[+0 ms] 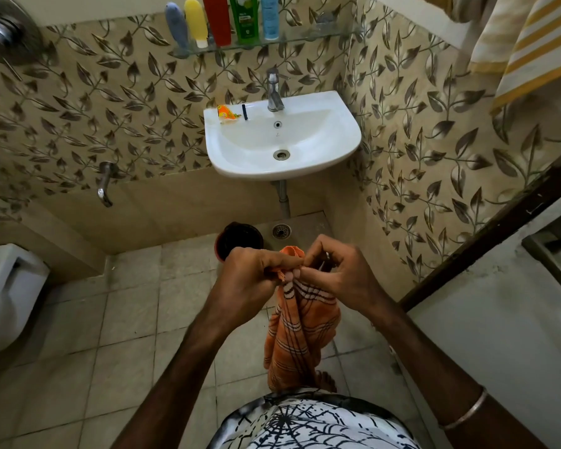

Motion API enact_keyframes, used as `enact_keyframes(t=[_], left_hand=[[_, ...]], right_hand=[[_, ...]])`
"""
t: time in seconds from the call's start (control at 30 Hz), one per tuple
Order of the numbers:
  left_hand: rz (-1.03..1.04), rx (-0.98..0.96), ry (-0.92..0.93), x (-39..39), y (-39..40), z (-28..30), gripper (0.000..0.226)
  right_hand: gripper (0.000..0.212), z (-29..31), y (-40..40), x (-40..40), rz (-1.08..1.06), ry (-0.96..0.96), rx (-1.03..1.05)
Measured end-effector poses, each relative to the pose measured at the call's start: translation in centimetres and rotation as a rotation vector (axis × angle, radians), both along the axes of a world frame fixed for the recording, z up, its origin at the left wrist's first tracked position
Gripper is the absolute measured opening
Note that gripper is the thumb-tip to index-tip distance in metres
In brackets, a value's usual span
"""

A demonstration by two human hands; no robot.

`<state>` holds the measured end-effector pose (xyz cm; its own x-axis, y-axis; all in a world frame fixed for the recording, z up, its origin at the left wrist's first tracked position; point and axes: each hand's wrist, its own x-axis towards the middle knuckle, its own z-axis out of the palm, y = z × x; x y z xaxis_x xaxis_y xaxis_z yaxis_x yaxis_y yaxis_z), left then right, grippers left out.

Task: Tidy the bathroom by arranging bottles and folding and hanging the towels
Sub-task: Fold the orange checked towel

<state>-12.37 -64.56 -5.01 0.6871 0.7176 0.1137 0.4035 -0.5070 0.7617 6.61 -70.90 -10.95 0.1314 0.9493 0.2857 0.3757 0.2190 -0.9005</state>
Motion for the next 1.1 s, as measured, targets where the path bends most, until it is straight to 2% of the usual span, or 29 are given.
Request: enact_keyframes(t=[0.07,0.17,0.23,0.33,0.47,0.67,0.83,1.1], left_hand=[[-0.015,0.040,0.030,-0.4,0.2,0.1,0.035],[-0.025,0.047,0.051,-0.8,0.5,0.3,0.043],[-0.030,0.041,0.047,-1.2,0.7,0.4,0.043],[-0.065,0.018,0.035,-1.7,0.9,0.7,0.040],[-0.091,0.005,0.038,-2.2,1.0,0.9,0.042],[-0.034,0.018,0.000,-2.8,1.1,0.9,0.041],[0.052,0.007,-0.054,-3.1,1.4,0.8,0.036],[0.216,0.000,-0.141,-2.4,1.1,0.3,0.041]], right_hand=[[0.022,0.2,-0.1,0.2,0.077,-0.038,-0.064],[0.041,0.3,0.0,0.6,0.176,-0.028,-0.179],[0.048,0.2,0.2,0.8,0.237,-0.095,-0.214],[0.044,0.3,0.3,0.9,0.308,-0.099,-0.259],[0.025,0.4,0.7,0.8,0.325,-0.148,-0.306],[0.026,-0.1,0.9,1.1,0.396,-0.254,-0.393],[0.040,-0.4,0.6,1.7,0.385,-0.312,-0.436],[0.028,-0.2,0.1,2.3,0.326,-0.440,-0.441]])
